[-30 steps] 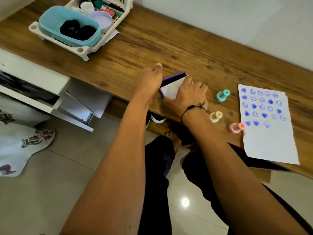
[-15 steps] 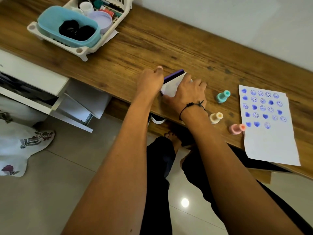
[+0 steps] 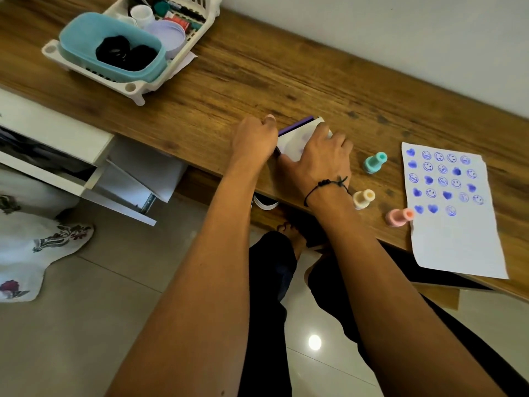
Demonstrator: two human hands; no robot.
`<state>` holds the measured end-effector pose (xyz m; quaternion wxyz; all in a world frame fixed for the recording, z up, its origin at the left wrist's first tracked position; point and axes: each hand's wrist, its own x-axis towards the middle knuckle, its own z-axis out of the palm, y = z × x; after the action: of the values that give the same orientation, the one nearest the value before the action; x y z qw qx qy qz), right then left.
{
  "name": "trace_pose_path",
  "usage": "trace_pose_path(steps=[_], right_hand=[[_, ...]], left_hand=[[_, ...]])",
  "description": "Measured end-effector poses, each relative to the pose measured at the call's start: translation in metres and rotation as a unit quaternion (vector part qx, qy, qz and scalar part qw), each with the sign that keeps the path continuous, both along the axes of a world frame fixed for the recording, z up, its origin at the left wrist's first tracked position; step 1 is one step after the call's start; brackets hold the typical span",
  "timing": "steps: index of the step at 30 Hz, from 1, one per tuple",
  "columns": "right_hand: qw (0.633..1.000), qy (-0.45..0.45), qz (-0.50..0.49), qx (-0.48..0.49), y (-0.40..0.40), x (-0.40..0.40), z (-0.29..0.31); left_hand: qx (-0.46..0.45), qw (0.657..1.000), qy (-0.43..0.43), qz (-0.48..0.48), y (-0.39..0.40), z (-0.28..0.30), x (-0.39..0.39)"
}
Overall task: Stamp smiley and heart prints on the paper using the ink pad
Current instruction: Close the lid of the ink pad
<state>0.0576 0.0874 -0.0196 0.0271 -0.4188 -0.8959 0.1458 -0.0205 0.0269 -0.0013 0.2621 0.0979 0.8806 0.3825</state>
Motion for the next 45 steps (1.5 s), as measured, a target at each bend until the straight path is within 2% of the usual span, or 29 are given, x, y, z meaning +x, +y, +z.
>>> trace_pose_path(steps=[11,25,45], right_hand=[[1.000,-0.002,0.012,-0.015,-0.002,0.001,-0.003],[1.000,0.027,0.001,-0.014,0.001,0.001,-0.007],[0.998,-0.043,0.044,-0.029,0.009,-0.008,0.004]], left_hand=[[0.025,1.000,-0.001,0.010,0.001,-0.003,0.000],[-0.001,1.000,0.022,-0.001,0.005,-0.004,0.000],[-0.004,1.000,0.006,0.014,0.008,0.002,0.005]])
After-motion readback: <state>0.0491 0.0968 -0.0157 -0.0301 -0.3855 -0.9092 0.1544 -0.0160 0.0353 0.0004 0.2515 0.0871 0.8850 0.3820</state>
